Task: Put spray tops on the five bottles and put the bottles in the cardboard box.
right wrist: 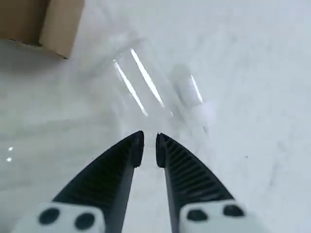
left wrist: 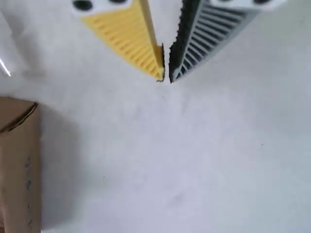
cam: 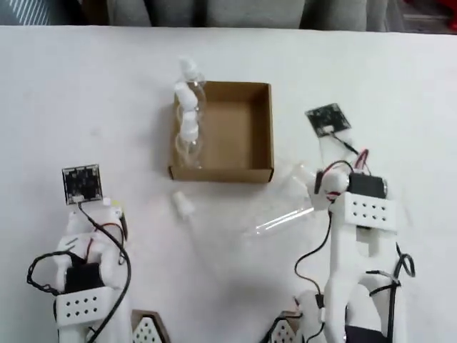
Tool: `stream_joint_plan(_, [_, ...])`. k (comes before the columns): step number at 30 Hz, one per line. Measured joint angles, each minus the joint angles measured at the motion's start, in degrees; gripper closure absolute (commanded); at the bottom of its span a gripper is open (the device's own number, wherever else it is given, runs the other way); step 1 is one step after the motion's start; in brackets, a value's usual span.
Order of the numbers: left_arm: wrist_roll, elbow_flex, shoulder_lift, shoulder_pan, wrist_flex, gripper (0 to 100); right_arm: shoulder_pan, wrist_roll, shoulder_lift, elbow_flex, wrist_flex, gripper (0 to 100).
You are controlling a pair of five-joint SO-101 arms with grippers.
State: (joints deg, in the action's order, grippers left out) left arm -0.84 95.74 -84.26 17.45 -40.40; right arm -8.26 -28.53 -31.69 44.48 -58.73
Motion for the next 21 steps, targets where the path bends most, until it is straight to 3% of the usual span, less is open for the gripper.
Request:
stream_joint_plan(7, [0.0, 0.0, 0.0, 0.0, 0.0, 96, -7.8, -10.3, 0.0, 0.0, 2.5, 91.4])
stream_joint_plan(13, [0.0, 0.0, 0.0, 0.0, 0.0, 96, -9.2, -10.3, 0.0, 0.0, 9.8, 96.1])
stream_joint_plan(21, [0.0, 0.0, 0.0, 0.0, 0.0, 96, -9.7, -7.2, 7.5, -0.5, 18.2, 89.9])
